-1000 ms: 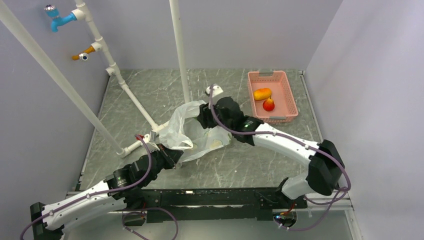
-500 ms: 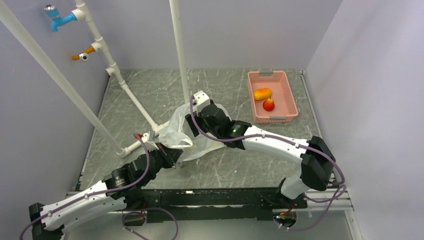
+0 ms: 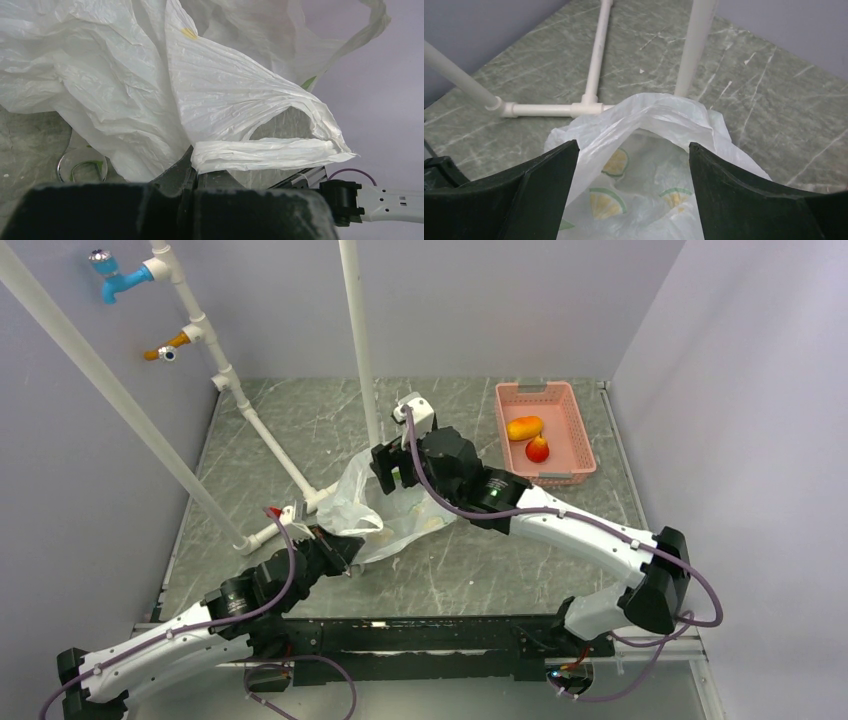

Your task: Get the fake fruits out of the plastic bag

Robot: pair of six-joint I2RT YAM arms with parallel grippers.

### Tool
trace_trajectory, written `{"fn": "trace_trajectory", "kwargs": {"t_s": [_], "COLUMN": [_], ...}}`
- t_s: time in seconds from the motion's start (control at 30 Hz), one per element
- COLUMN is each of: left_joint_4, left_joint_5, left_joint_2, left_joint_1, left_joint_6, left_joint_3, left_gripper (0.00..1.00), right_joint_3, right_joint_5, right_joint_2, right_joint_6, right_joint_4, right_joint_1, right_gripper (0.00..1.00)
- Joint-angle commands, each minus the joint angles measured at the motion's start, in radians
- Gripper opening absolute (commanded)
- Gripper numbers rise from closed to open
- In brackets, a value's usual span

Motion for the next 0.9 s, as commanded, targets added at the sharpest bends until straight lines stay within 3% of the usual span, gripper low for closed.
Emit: {"fn": "trace_trajectory", "kwargs": {"t_s": [0.0, 0.1, 0.2, 0.27, 0.67, 0.87], "left_joint_4": [0.017, 0.007, -0.003, 0.0, 0.103, 0.139], "left_joint_5": [-0.017, -0.013, -0.015, -0.016, 0.015, 0.048], "left_joint_2": [-0.005, 0.0, -0.007, -0.015, 0.09, 0.132], "left_joint_1": [-0.004, -0.003, -0.003, -0.003, -0.003, -0.003], "left_joint_6": [0.01, 0.01, 0.005, 0.004, 0.052, 0.05], "left_joint_3": [0.023, 0.031, 0.031, 0.028, 0.074, 0.073], "left_gripper": [0.0, 0.0, 0.0, 0.0, 0.0, 0.0], "right_joint_3": [0.012, -0.012, -0.071, -0.111, 0.004, 0.02], "right_joint_5": [-0.077, -0.027, 0.056, 0.065, 0.023, 0.065], "right_joint_2": [0.026, 0.078, 0.115, 0.138, 0.423, 0.5], "right_joint_6": [0.01, 0.047, 0.08, 0.099, 0.149, 0.164], "right_joint_4": [-0.007, -0.015, 0.021, 0.062, 0.148, 0.24], "right_joint_1": [0.001, 0.001, -0.015, -0.042, -0.117, -0.167], "right_gripper": [0.83, 0.79, 0.59, 0.54, 0.56, 0.64]}}
